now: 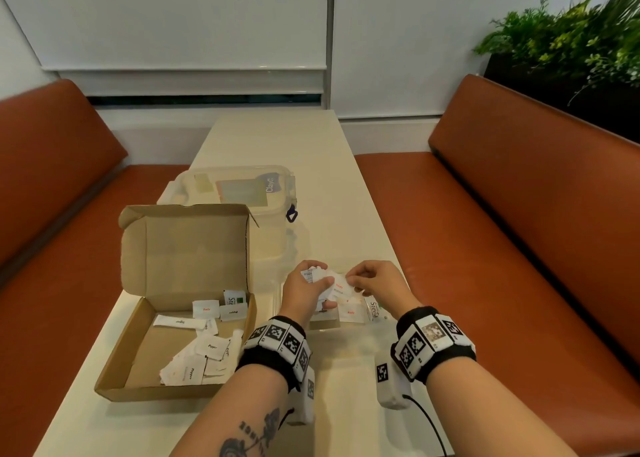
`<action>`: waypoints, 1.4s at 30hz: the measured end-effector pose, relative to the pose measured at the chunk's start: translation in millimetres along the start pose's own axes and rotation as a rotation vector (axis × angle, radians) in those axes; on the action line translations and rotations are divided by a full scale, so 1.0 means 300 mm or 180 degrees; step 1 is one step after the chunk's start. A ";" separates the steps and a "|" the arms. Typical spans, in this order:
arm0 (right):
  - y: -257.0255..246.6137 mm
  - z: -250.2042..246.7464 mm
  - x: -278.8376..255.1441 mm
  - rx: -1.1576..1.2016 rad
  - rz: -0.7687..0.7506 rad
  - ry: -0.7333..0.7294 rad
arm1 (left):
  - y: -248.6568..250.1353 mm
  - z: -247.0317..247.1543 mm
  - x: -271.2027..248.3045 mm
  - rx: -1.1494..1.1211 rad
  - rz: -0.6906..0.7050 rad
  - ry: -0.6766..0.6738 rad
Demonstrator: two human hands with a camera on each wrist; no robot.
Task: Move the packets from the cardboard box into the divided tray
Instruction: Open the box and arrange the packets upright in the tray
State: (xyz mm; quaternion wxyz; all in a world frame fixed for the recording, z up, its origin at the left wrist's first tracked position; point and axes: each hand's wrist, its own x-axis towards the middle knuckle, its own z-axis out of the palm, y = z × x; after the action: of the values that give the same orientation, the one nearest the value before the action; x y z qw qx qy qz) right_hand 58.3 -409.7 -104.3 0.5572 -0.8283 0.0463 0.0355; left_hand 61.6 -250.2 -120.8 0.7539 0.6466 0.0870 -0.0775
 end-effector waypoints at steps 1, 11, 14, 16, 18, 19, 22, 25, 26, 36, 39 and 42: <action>0.000 0.004 -0.003 -0.0039 -0.0006 -0.0073 | -0.001 0.001 0.001 0.0013 0.0022 -0.0030; 0.030 0.000 0.008 -0.1829 -0.0007 -0.0214 | -0.027 -0.031 0.029 -0.0095 0.0133 0.0510; 0.038 0.036 0.011 -0.2376 -0.0086 -0.0414 | -0.031 -0.031 0.025 -0.0136 0.0115 0.0504; 0.049 0.057 0.012 -0.2576 -0.0171 -0.0394 | -0.031 -0.031 0.025 -0.0144 0.0115 0.0477; 0.062 0.070 0.011 -0.2768 -0.0276 -0.0351 | -0.030 -0.033 0.027 -0.0162 0.0133 0.0452; 0.069 0.074 0.011 -0.2841 -0.0343 -0.0341 | -0.029 -0.035 0.028 -0.0166 0.0141 0.0448; 0.085 0.081 0.012 -0.2861 -0.0473 -0.0329 | -0.028 -0.041 0.029 -0.0164 0.0131 0.0456; 0.093 0.091 0.006 -0.2822 -0.0428 -0.0360 | -0.031 -0.046 0.024 -0.0211 0.0096 0.0415; 0.096 0.094 0.005 -0.2832 -0.0399 -0.0366 | -0.032 -0.047 0.023 -0.0237 0.0083 0.0392; 0.075 0.103 -0.007 -0.2674 -0.0183 -0.0265 | -0.021 -0.051 0.002 -0.0246 -0.0013 0.0170; 0.045 0.103 -0.004 -0.1668 -0.0304 0.0197 | -0.016 -0.056 -0.006 -0.0118 -0.0067 0.0054; 0.004 0.105 0.001 -0.0706 -0.0351 0.0260 | -0.013 -0.058 -0.014 -0.0086 -0.0136 -0.0090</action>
State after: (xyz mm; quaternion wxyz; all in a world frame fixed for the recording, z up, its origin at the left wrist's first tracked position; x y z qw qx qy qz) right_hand 58.2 -381.0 -117.3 0.4609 -0.8869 0.0191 -0.0240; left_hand 56.0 -233.6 -126.1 0.7618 0.6333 0.0911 -0.1015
